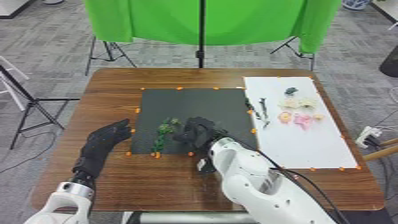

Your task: Arrange flowers

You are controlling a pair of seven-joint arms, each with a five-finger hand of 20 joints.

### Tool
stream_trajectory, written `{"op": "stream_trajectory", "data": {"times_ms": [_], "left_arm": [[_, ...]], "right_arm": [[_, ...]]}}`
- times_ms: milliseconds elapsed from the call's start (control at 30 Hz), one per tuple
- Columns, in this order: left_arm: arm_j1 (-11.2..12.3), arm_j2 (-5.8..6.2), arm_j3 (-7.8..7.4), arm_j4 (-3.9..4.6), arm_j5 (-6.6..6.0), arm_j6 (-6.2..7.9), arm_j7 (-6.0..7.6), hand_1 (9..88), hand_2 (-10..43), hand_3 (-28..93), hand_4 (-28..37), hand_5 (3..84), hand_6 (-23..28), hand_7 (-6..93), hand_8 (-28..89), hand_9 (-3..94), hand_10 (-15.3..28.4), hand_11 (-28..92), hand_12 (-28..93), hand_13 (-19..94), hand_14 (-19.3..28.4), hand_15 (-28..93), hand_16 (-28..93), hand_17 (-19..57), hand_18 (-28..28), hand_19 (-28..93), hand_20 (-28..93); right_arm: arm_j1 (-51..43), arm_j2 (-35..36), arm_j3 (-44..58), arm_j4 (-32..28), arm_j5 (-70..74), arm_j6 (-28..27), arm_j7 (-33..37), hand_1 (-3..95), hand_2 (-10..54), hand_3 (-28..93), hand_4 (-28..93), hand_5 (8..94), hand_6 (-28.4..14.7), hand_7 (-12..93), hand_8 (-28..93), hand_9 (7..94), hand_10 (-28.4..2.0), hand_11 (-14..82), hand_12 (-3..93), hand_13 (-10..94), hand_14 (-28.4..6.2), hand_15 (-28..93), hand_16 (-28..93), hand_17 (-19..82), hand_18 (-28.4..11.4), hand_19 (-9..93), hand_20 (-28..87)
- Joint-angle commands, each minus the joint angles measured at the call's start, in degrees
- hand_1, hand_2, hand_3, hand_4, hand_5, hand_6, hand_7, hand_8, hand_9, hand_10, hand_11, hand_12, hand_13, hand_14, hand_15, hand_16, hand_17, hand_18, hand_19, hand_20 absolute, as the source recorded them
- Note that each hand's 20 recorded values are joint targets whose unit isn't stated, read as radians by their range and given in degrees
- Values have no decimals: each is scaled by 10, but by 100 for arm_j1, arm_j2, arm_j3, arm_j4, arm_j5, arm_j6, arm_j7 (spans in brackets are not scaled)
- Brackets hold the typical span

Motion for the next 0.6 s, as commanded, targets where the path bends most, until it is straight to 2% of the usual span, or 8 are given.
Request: {"op": "stream_trajectory", "data": {"times_ms": [33, 433, 533, 600], "left_arm": [[105, -50, -44, 2, 25, -64, -81, 248, -22, 672, -223, 445, 59, 84, -55, 405, 137, 166, 99, 299, 186, 256, -17, 20, 144, 127, 199], [111, -50, -57, -4, 39, -97, -66, 248, -23, 673, -223, 445, 60, 81, -54, 405, 138, 165, 99, 299, 186, 253, -16, 20, 144, 127, 198], [120, -75, -61, -10, 44, -80, -42, 249, -23, 672, -223, 445, 60, 81, -54, 404, 138, 166, 99, 298, 185, 253, -15, 20, 144, 127, 198], [87, -55, -55, 9, 34, -110, -75, 248, -22, 673, -223, 445, 60, 81, -54, 405, 137, 166, 100, 299, 185, 253, -15, 20, 144, 127, 198]], "right_arm": [[-234, 96, 123, -258, 198, -9, 95, 225, 114, 626, -148, 744, -11, 146, -94, 879, -143, 471, 253, 912, -57, 670, 298, 693, -131, 932, 633], [-416, 20, 178, -529, 786, -23, 52, 220, 104, 624, -146, 746, -15, 143, -93, 882, -146, 463, 250, 912, -57, 662, 297, 693, -127, 932, 625], [-474, 63, 335, -719, 824, 156, -30, 220, 102, 625, -145, 746, -15, 143, -92, 882, -147, 461, 250, 913, -57, 659, 296, 693, -127, 932, 622], [-530, 138, 484, -867, 683, 393, -58, 220, 101, 625, -145, 746, -16, 143, -92, 882, -147, 460, 250, 913, -57, 659, 296, 693, -127, 932, 620]]}}
